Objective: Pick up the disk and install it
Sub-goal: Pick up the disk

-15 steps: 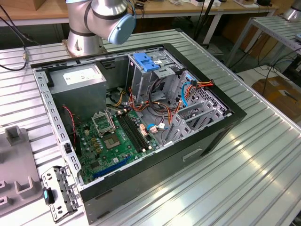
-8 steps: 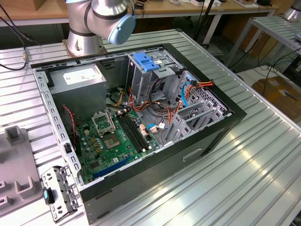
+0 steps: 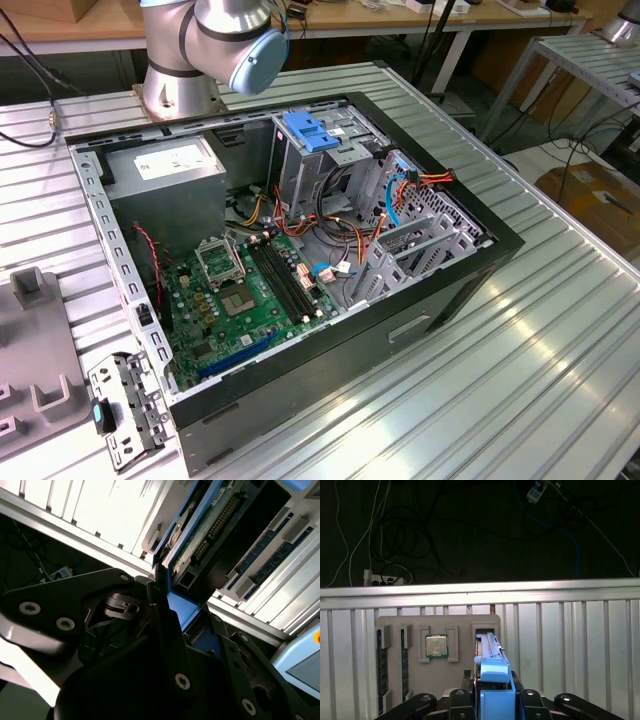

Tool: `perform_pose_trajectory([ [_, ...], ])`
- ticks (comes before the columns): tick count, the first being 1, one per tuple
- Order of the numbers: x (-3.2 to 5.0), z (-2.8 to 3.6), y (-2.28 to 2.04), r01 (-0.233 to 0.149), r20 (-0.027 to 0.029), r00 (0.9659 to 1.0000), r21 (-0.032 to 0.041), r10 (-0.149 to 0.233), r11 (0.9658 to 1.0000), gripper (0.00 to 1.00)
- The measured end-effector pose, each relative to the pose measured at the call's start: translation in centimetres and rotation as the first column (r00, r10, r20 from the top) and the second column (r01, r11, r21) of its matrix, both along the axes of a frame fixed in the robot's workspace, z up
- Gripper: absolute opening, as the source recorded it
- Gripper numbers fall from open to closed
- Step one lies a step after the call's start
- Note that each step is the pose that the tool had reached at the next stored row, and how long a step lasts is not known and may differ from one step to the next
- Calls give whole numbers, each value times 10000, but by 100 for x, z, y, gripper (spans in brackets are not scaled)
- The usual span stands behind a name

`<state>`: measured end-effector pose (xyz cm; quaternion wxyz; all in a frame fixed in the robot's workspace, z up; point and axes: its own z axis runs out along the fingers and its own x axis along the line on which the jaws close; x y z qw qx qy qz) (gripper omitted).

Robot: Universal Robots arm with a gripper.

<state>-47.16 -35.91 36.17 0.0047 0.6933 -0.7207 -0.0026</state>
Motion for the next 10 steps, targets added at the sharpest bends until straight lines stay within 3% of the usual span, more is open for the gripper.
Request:
perform_pose_trajectory([
  [10,0,125,0,-1,-1,10000,-4,1,10000,37],
])
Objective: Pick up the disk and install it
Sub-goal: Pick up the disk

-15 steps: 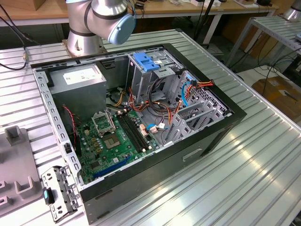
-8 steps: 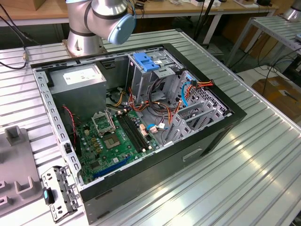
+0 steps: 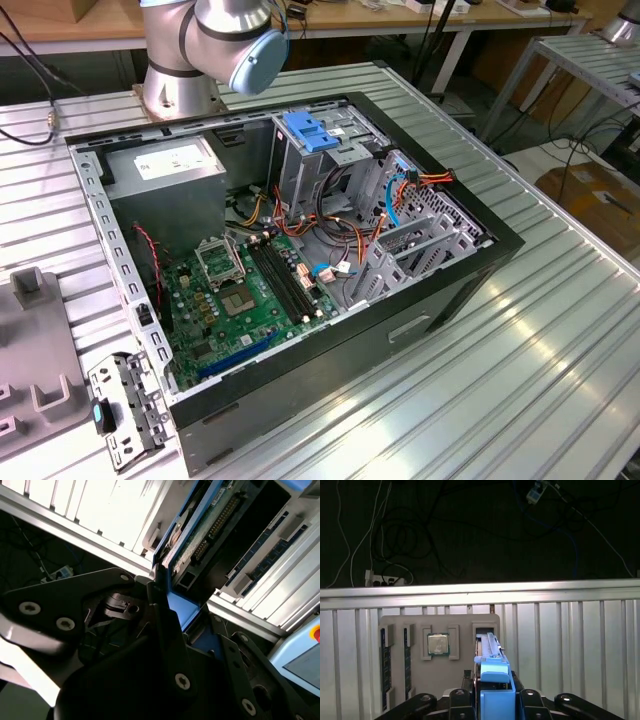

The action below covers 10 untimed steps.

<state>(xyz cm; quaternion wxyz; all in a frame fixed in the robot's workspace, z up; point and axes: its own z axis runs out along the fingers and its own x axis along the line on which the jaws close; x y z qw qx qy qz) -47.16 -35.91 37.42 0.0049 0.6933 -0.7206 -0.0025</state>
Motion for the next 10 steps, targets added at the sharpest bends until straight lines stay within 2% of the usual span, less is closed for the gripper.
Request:
perform_pose_trajectory([
  [6,0,64,0,1,0,10000,-8,-1,10000,37],
  [10,0,78,0,1,3,10000,-6,-1,10000,37],
])
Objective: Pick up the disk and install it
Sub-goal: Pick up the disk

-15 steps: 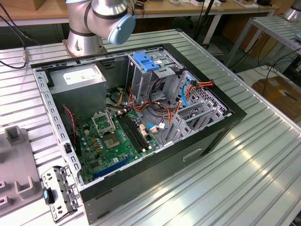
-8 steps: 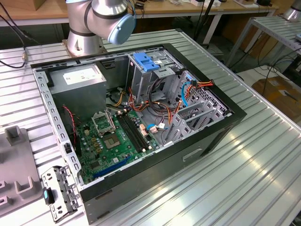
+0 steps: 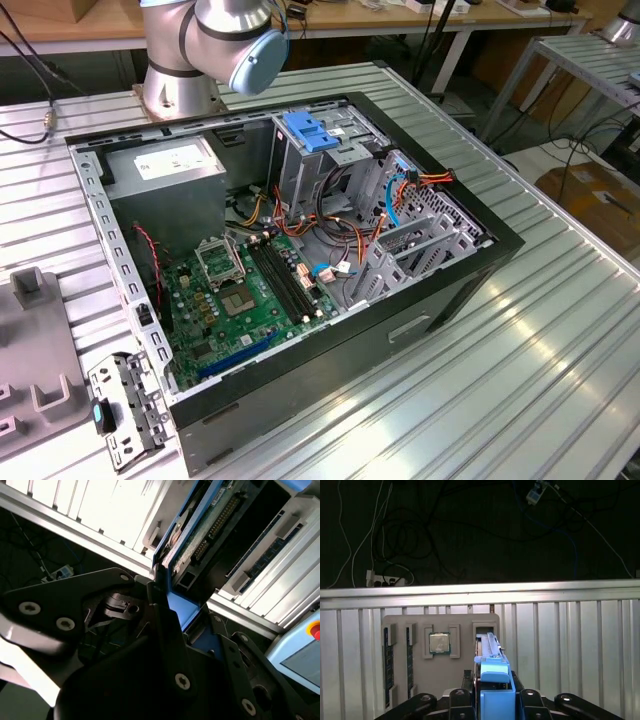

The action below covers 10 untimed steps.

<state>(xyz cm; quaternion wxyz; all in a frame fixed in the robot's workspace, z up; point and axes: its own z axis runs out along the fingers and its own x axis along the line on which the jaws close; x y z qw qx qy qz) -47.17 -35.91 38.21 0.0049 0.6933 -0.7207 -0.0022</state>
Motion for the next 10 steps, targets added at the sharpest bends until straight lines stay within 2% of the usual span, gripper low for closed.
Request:
perform_pose_trajectory([
  [10,0,11,0,0,-5,10000,-2,0,10000,37],
])
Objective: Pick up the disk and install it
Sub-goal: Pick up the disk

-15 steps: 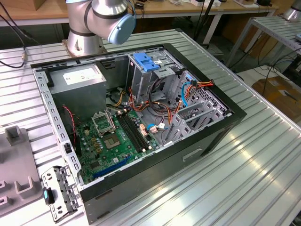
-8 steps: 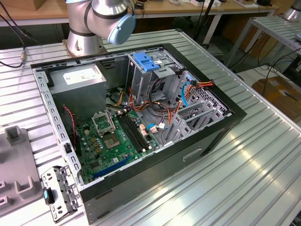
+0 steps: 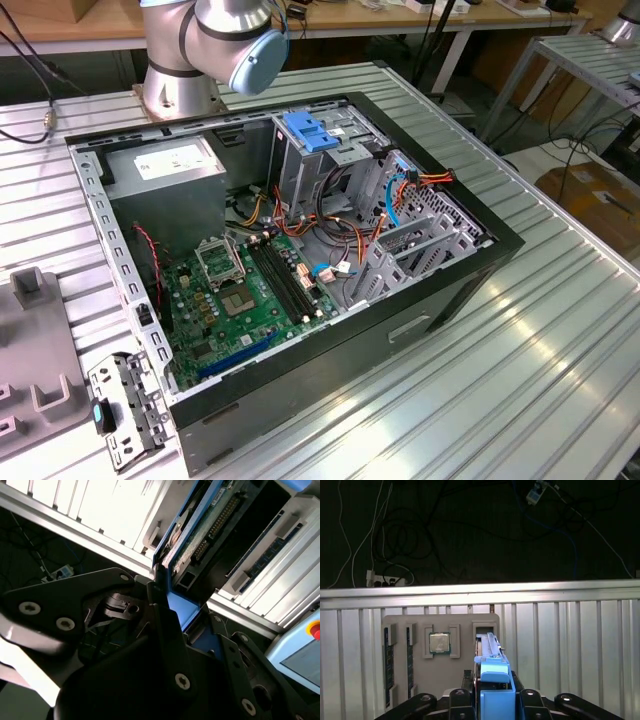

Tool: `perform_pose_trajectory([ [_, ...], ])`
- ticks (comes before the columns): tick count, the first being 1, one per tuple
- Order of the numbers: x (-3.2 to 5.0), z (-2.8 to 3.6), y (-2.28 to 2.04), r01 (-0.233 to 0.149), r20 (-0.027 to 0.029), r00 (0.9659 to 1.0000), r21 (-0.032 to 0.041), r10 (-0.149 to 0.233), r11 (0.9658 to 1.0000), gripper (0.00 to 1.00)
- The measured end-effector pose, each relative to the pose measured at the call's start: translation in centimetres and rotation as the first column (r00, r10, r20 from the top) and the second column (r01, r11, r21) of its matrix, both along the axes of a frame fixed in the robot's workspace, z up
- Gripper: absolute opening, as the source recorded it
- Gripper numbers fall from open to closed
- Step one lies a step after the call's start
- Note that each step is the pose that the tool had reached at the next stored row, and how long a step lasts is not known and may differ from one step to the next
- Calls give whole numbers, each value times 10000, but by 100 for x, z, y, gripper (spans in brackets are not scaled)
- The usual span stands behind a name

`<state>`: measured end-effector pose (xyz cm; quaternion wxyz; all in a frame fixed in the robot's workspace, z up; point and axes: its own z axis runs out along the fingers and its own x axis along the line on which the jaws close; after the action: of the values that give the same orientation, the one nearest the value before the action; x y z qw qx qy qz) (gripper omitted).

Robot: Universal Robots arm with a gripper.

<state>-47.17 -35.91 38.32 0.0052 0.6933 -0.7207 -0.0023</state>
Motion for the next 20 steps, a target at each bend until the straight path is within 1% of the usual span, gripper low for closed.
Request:
perform_pose_trajectory([
  [2,0,10,0,0,1,10000,2,0,10000,37],
  [9,0,84,0,0,2,10000,3,0,10000,37],
  [14,0,163,0,0,2,10000,3,0,10000,37],
  [20,0,282,0,0,2,10000,3,0,10000,37],
])
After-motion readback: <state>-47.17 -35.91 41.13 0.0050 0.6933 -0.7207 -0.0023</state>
